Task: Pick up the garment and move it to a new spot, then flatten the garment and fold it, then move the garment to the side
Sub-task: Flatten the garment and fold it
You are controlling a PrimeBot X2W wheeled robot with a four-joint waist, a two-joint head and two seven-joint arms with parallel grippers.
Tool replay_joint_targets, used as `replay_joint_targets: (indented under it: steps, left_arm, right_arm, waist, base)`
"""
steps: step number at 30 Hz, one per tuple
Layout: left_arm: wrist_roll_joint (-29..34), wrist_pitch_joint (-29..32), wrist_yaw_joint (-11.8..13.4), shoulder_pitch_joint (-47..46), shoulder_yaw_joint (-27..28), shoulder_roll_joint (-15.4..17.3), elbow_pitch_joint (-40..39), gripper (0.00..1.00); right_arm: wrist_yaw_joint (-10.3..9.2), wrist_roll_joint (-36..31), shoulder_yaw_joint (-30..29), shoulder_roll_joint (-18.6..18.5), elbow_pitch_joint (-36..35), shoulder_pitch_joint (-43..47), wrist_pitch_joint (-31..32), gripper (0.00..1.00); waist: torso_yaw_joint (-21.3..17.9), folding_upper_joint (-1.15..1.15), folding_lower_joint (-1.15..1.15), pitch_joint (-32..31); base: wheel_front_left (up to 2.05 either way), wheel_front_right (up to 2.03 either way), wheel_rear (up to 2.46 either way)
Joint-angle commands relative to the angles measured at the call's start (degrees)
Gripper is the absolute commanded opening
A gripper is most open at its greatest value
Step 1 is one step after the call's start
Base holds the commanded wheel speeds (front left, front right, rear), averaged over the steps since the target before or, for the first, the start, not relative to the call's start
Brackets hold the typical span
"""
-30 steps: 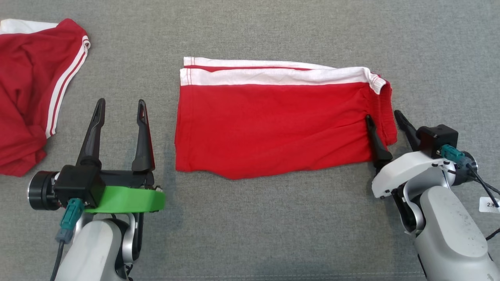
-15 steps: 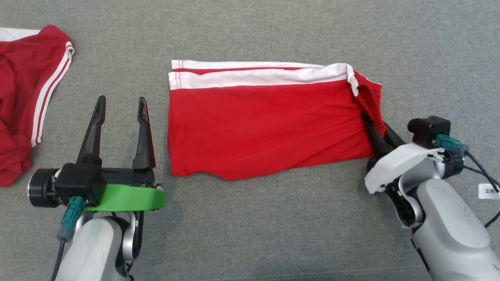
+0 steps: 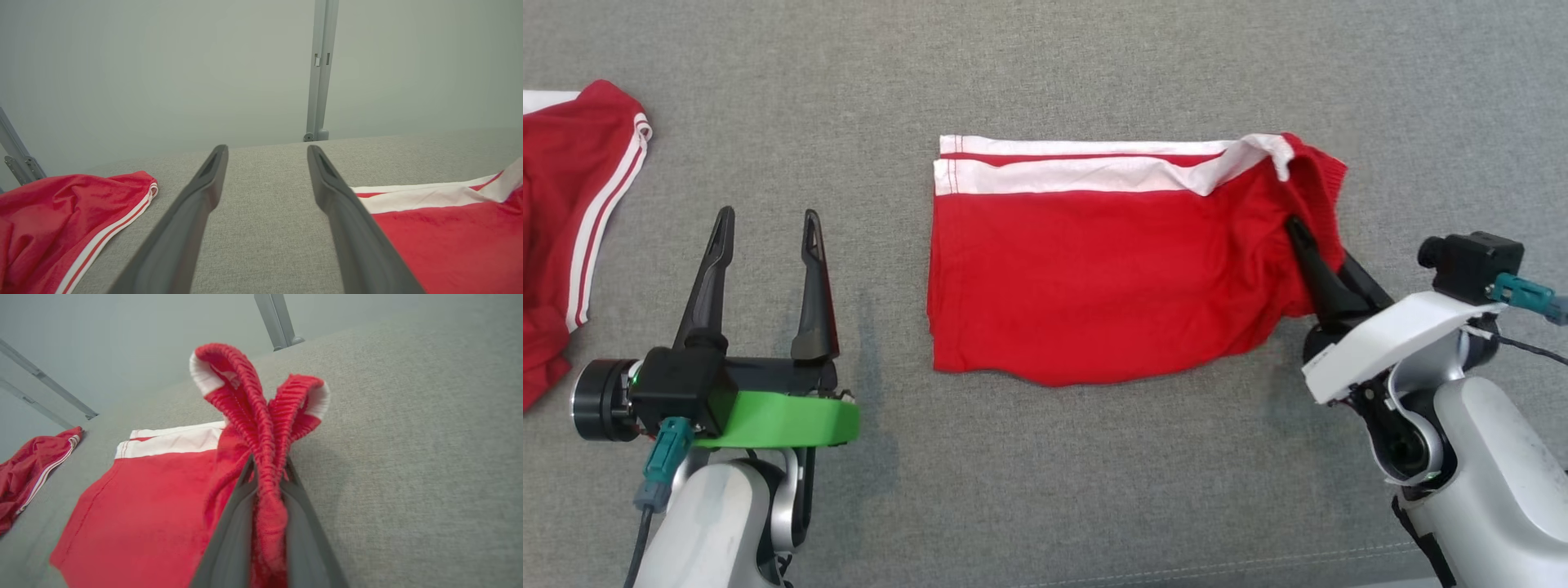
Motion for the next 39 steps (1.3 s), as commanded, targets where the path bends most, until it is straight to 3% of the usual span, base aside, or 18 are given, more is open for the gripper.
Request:
replay_joint_targets:
  steps: [1,5,9,18,25,26,27,28,35,39]
  left_arm:
    - [0.1,0.1,0.2,0.2,0.0,0.2,-0.1,1.00]
    - [0.0,0.2,-0.3,-0.5,-0.9,-0.3,0.1,1.00]
    - [-0.2,0.2,-0.4,-1.0,-1.6,-1.0,0.5,1.00]
    - [-0.2,-0.2,-1.6,-2.7,-3.5,-3.5,1.8,1.00]
    - [0.5,-0.3,-2.1,-3.7,-4.0,-5.0,2.7,1.00]
    - [0.6,-0.3,-2.2,-3.7,-4.0,-5.1,2.9,1.00]
    - [0.6,-0.3,-2.2,-3.7,-3.9,-5.2,3.0,1.00]
    - [0.7,-0.3,-2.3,-3.7,-3.8,-5.3,3.0,1.00]
    - [1.4,-0.3,-2.5,-3.6,-2.8,-4.7,3.2,1.00]
    - [1.6,-0.3,-2.2,-2.9,-2.0,-4.0,3.3,1.00]
  right_arm:
    - [0.00,1.5,0.9,0.0,-1.8,-0.2,1.2,0.00]
    - [0.00,7.1,4.4,0.9,-7.4,-1.9,5.8,0.00]
    - [0.00,9.9,8.2,2.4,-8.7,-4.6,8.8,0.00]
    - [0.01,10.5,15.2,6.2,0.5,-12.0,7.3,0.00]
    - [0.01,10.3,17.4,6.1,6.8,-15.3,3.8,0.00]
    - [0.01,10.6,17.7,6.2,7.4,-15.7,3.0,0.15]
    - [0.01,10.8,18.2,6.2,7.9,-16.1,2.5,0.61]
    - [0.01,11.0,18.9,6.2,8.1,-16.4,2.0,0.99]
    - [0.01,11.6,23.1,4.3,5.4,-17.0,-3.8,1.00]
    - [0.01,9.4,21.9,1.7,3.0,-15.3,-9.3,1.00]
  waist:
    - [0.1,0.00,0.00,-0.1]
    - [1.3,0.00,0.00,0.0]
    - [3.5,0.00,0.00,0.5]
    - [9.8,0.00,0.00,3.0]
    - [11.6,0.00,0.00,4.3]
    - [11.6,0.00,0.00,4.5]
    - [11.5,0.00,0.00,4.6]
    - [11.3,0.00,0.00,4.6]
    - [8.6,0.00,0.00,3.8]
    - [6.6,0.00,0.00,2.7]
  base:
    - [0.00,0.00,0.00]
    - [0.00,0.00,0.00]
    - [0.00,0.00,0.00]
    - [0.00,0.00,0.00]
    - [0.00,0.00,0.00]
    - [0.00,0.00,0.00]
    - [0.00,0.00,0.00]
    - [0.00,0.00,0.00]
    - [0.00,0.00,0.00]
    - [0.00,0.00,0.00]
